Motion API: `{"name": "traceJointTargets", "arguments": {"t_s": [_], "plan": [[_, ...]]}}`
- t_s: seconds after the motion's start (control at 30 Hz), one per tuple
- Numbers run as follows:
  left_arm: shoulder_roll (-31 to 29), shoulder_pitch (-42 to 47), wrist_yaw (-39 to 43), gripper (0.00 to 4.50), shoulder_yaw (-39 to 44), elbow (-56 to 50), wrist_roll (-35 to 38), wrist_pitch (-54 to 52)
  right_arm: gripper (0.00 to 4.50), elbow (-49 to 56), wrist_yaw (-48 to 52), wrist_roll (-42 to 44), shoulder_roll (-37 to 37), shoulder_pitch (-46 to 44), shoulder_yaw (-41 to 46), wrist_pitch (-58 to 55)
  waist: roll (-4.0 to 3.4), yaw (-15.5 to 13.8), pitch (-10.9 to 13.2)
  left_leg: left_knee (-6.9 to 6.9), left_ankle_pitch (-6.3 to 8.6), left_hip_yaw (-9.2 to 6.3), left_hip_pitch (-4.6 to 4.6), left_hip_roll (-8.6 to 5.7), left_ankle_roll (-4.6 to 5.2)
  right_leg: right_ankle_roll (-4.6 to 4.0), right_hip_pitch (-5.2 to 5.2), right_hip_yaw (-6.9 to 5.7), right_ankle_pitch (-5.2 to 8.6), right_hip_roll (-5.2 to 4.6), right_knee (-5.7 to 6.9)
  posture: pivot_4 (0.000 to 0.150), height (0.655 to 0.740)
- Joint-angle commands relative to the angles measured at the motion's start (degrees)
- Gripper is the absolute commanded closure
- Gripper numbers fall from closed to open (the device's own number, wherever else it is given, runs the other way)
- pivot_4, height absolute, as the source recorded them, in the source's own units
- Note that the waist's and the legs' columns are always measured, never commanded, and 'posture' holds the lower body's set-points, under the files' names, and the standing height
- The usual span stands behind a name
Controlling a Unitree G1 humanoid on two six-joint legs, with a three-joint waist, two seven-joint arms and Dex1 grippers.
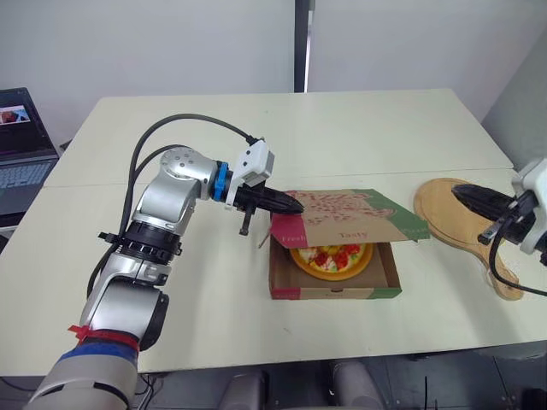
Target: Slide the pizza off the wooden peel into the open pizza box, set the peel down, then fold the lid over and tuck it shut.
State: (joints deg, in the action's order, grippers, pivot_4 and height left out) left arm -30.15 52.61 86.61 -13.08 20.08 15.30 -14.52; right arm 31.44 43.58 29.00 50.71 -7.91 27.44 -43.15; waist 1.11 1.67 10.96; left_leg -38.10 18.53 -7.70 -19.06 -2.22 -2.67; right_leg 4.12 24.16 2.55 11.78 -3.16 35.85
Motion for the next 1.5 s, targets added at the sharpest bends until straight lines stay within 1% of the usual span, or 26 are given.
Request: {"name": "traceJointTargets", "arguments": {"t_s": [0.03,0.23,0.73,0.83,0.97,1.1,1.23,1.37,1.5], "plan": [[-0.8,0.3,0.1,4.50,0.8,-2.1,0.3,0.1,4.47,1.4,1.6,2.3,2.1,-1.9,-3.6,-0.9,0.00,0.0,0.0,0.00,0.00,0.00,0.00,0.00,0.00,0.00,0.00,0.00,0.00,0.00,0.00,0.150,0.7341],[-1.2,-1.0,-0.2,4.50,0.8,-4.8,0.7,-0.8,4.47,1.9,5.5,1.7,5.1,0.1,-9.6,0.1,0.00,0.0,0.0,0.01,0.03,-0.02,-0.06,-0.02,0.04,-0.02,0.04,-0.02,-0.01,-0.02,-0.04,0.150,0.7341],[-1.0,-4.2,0.0,4.50,-1.4,-9.1,-0.6,0.2,4.47,4.4,6.0,-0.7,5.2,5.7,-14.0,3.0,0.00,0.0,0.0,-0.02,0.03,0.02,-0.03,0.00,0.04,0.06,0.01,-0.01,0.04,-0.01,-0.05,0.150,0.7341],[-1.2,-5.1,0.0,4.50,-2.0,-9.7,-0.9,0.9,4.47,4.2,5.0,-0.7,4.2,5.2,-13.1,3.4,0.00,0.0,0.0,-0.03,0.03,0.02,-0.02,0.00,0.04,0.06,0.01,-0.01,0.04,-0.01,-0.05,0.150,0.7341],[-1.3,-5.8,-0.7,4.50,-1.6,-10.6,-0.4,0.3,4.47,2.7,4.1,0.6,4.5,6.5,-6.6,1.6,0.00,-0.1,0.0,-0.04,0.03,0.02,-0.03,-0.01,0.04,0.06,0.01,0.01,0.04,-0.02,-0.04,0.150,0.7341],[-1.4,-5.7,-1.0,4.50,-1.2,-10.2,0.0,0.1,4.47,2.3,6.3,-1.6,5.2,13.9,-2.4,2.9,0.00,-0.3,0.0,-0.03,0.03,-0.01,-0.04,-0.01,0.05,0.05,0.01,-0.02,0.03,-0.01,-0.04,0.150,0.7341],[-1.4,-5.2,-0.8,4.50,-1.2,-9.8,0.4,-0.4,4.47,3.8,6.6,-2.2,4.0,17.6,-5.1,5.3,0.00,-0.3,0.0,-0.04,0.04,0.03,-0.04,-0.01,0.05,0.06,0.00,0.01,0.03,-0.02,-0.03,0.150,0.7341],[-1.4,-5.0,-0.6,4.50,-1.6,-9.3,0.1,0.1,4.47,5.0,5.3,-1.1,2.1,15.8,-8.9,5.3,0.00,0.2,0.0,-0.06,0.03,0.12,0.04,0.02,0.05,0.06,-0.01,0.03,0.04,0.00,-0.01,0.150,0.7341],[-0.9,-4.8,-0.4,4.50,-2.1,-9.5,0.1,0.1,4.47,5.5,5.3,-1.0,1.7,13.6,-10.9,5.3,0.00,0.1,0.0,-0.12,0.01,0.09,0.08,0.02,0.02,0.07,-0.05,0.03,0.04,0.00,0.09,0.150,0.7341]]}}
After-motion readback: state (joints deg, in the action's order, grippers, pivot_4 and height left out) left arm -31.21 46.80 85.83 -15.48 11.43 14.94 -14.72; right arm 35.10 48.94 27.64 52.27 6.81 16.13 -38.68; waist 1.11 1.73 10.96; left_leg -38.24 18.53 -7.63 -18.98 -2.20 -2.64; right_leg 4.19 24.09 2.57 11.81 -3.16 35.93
